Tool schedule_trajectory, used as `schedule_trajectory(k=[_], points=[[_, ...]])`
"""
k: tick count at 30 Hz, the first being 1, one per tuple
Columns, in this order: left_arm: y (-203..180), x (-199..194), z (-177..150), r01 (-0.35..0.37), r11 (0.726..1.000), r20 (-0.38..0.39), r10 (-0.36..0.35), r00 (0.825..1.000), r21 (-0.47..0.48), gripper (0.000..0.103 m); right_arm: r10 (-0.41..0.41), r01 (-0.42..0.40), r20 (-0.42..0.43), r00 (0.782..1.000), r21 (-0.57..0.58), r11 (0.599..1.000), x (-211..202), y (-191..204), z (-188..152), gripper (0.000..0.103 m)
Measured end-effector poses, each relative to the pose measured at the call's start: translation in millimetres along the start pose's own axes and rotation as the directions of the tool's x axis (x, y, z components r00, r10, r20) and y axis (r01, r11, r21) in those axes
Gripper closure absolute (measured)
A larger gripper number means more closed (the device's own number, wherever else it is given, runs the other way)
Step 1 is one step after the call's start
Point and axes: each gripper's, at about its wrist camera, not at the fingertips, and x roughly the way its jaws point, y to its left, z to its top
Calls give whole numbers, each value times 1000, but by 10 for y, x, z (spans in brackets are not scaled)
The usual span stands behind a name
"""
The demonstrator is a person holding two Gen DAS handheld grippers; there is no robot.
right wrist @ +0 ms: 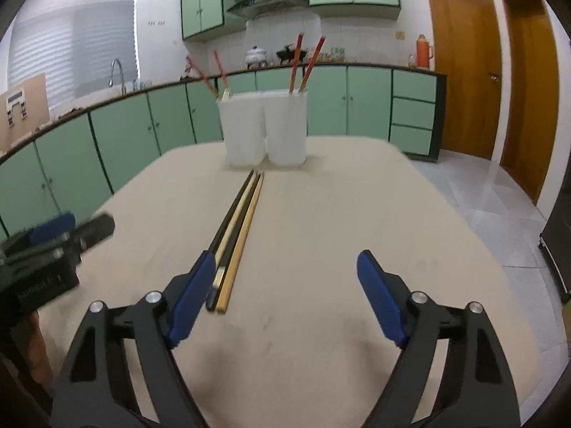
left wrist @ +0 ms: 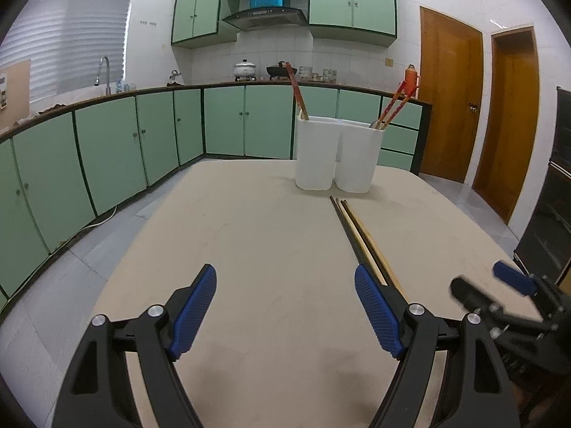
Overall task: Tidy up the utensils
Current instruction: 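Move both open tools back to the remaining chopsticks on the table, then grasp a plain wooden chopstick with the right tool while the left tool grasps a black chopstick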
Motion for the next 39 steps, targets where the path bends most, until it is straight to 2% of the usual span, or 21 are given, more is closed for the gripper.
schedule_trajectory(k=[12,24,30,34,39], points=[[61,-6,-14,4,1000,11,-4,1000,-7,25,23,-33,-127,992,-74,997,206,272,-101,54],[136,7,-43,14,999,4,-13,1000,-36,25,-9,-1,-141,990,-72,997,244,258,-73,64],[157,15,-42,13,999,3,-13,1000,-43,25,-42,36,-148,988,-49,998,247,132,-65,64],[158,23,-39,14,999,1,-14,1000,-42,25,-27,18,-148,989,-60,998,243,133,-67,63],[152,27,-37,15,999,-2,-15,1000,-33,25,-5,-10,-145,989,-99,995,252,217,-78,74]])
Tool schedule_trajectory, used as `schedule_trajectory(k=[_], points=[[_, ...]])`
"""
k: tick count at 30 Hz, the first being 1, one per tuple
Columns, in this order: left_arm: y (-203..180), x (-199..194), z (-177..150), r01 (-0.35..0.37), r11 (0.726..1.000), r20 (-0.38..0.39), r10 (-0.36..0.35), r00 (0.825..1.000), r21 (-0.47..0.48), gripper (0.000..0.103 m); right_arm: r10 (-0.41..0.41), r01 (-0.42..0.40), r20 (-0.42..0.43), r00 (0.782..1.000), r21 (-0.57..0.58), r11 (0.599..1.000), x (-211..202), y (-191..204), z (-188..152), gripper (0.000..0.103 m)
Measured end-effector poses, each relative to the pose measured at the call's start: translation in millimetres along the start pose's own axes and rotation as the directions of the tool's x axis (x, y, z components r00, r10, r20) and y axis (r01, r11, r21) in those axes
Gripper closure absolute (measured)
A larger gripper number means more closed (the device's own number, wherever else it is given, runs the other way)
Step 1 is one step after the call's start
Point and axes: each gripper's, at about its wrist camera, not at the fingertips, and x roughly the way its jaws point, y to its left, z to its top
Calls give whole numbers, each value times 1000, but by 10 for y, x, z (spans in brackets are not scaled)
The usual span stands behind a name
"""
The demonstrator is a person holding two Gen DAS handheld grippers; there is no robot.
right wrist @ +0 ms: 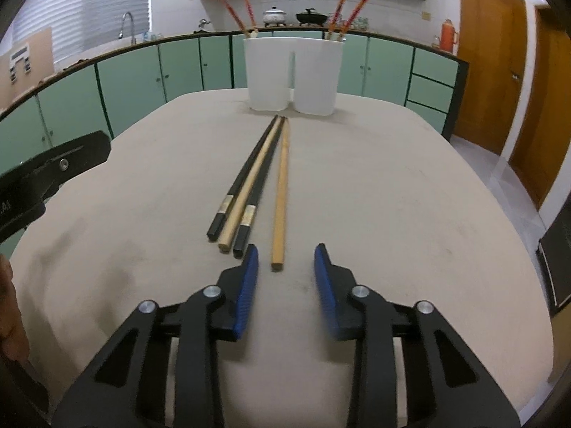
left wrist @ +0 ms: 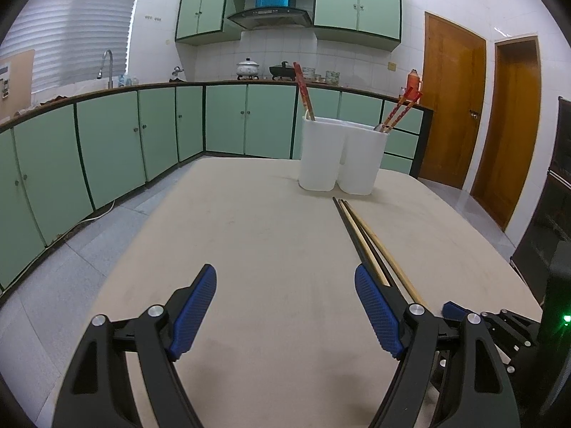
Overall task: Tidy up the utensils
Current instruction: 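Grasp a plain wooden chopstick with the right tool while the left tool grasps a black chopstick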
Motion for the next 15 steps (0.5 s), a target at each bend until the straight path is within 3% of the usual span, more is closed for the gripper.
schedule_trajectory(k=[4,6,15], points=[[-23,18,-3,2,1000,-8,-2,1000,7,25,10,-10,-2,1000,-1,1000,13,-10,13,82],[-51,25,-11,4,1000,-11,-3,1000,18,25,15,-15,-6,1000,-5,1000,16,-18,25,97],[-245,144,-80,22,999,-73,-19,997,49,25,0,-1,14,1000,13,1000,-44,-180,35,97]])
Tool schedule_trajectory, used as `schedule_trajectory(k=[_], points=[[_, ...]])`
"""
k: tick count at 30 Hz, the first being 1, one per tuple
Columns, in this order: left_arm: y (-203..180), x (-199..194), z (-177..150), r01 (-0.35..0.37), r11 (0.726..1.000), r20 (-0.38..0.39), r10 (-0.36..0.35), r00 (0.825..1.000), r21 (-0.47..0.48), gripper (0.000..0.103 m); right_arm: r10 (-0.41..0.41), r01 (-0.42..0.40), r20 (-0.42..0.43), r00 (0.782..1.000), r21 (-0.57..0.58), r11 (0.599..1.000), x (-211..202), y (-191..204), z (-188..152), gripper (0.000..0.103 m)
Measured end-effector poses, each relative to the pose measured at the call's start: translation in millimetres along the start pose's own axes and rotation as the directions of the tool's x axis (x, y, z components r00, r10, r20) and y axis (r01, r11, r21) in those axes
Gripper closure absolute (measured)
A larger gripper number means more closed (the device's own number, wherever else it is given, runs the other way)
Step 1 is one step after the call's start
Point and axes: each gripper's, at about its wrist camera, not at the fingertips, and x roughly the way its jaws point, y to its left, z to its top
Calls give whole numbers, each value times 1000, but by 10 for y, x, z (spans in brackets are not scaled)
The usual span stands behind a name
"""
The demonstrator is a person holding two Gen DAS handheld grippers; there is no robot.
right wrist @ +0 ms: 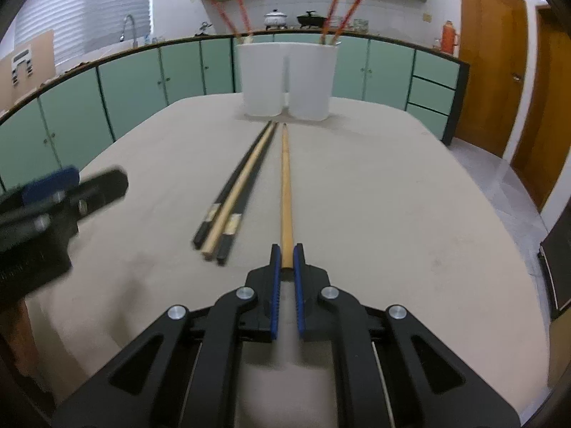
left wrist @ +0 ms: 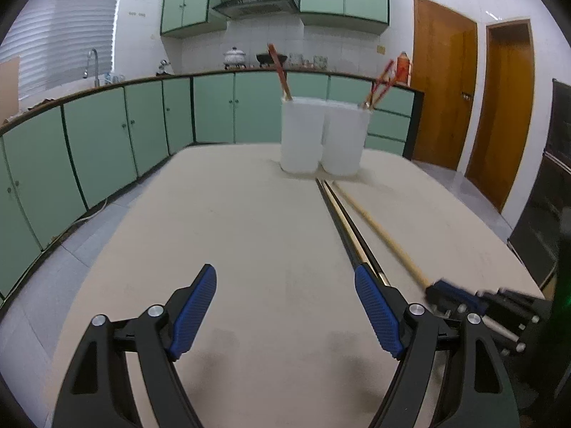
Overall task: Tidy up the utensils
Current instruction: 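Grasp a plain wooden chopstick with the right tool while the left tool grasps a black chopstick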
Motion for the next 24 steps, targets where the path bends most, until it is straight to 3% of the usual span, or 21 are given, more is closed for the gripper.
schedule_trajectory(k=[6,14,20,24], points=[[-212,127,-71,30,999,-68,-29,997,21,26,-15,14,7,1000,58,998,-27,-228,-5,97],[-347,241,-95,12,1000,-102,-10,995,21,30,3,-5,30,1000,71,997,-72,-279,-14,97],[-430,321,-97,-6,999,-135,11,991,39,36,16,-18,29,999,78,997,-79,-300,-30,97],[-439,373,-99,-3,1000,-162,7,987,24,46,21,-23,26,999,81,996,-78,-299,-31,97]])
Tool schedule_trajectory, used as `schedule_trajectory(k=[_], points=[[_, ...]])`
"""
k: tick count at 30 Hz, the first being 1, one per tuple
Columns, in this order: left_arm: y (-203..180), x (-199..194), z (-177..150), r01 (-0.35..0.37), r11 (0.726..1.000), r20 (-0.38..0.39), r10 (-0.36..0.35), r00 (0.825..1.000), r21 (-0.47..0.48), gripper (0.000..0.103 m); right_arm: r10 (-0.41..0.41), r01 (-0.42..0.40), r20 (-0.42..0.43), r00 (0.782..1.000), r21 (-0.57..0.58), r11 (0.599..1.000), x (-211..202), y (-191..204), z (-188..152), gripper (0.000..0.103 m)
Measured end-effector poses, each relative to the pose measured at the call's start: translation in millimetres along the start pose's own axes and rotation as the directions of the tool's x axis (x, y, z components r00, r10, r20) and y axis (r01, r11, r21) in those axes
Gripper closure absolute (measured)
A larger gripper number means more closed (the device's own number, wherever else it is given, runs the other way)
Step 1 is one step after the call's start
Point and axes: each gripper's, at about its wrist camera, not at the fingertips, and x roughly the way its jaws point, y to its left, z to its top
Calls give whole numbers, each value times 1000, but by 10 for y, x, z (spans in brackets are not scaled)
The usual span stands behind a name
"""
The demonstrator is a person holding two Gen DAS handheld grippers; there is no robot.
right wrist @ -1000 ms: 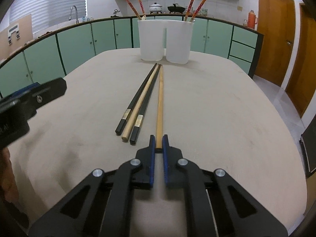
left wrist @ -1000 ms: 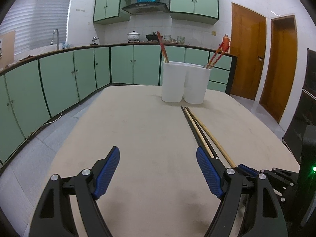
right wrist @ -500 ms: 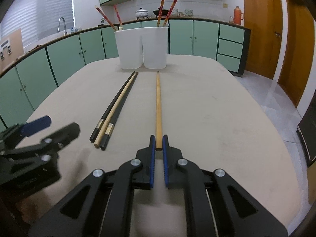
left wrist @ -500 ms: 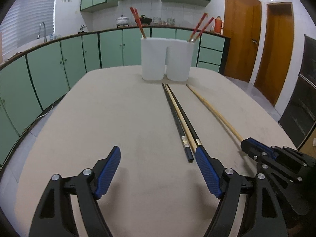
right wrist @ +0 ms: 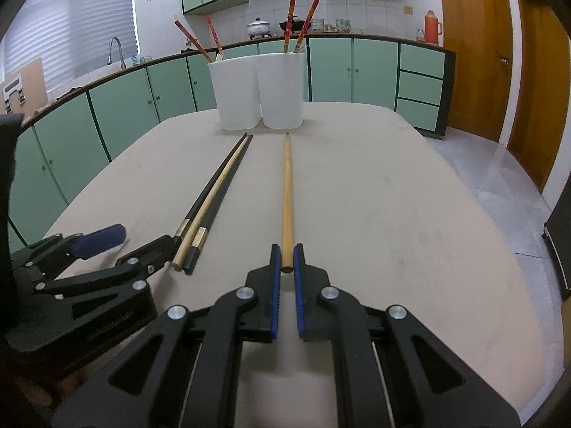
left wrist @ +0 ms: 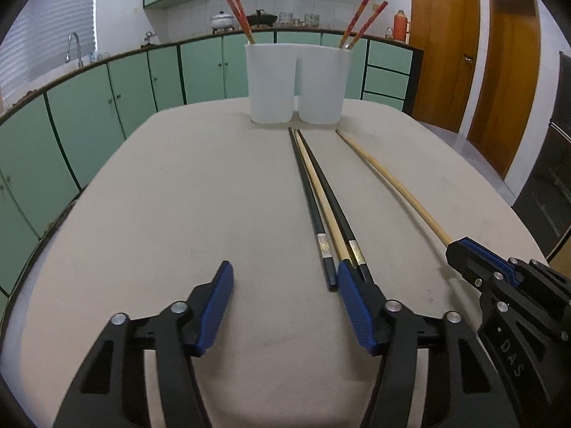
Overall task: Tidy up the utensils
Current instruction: 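Grasp a plain wooden chopstick with the right tool while the left tool grasps a black chopstick, then lift both held chopsticks and carry them over the white holder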
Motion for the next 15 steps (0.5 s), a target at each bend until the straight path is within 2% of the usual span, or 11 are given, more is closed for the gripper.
schedule_trajectory(k=[5,7,10,15], points=[[-29,13,2,8,1000,-8,-8,1000,-8,65,1,-1,0,1000,0,1000,-1,6,4,97],[-38,15,1,10,1000,-5,-10,1000,-9,80,-1,1,0,1000,-3,1000,5,11,10,97],[-56,24,2,29,1000,-7,-29,1000,-7,96,-5,5,-1,1000,-11,1000,2,22,5,97],[-28,18,22,48,999,-12,-49,999,-19,97,-11,11,-1,1000,-26,1000,-9,41,14,97]])
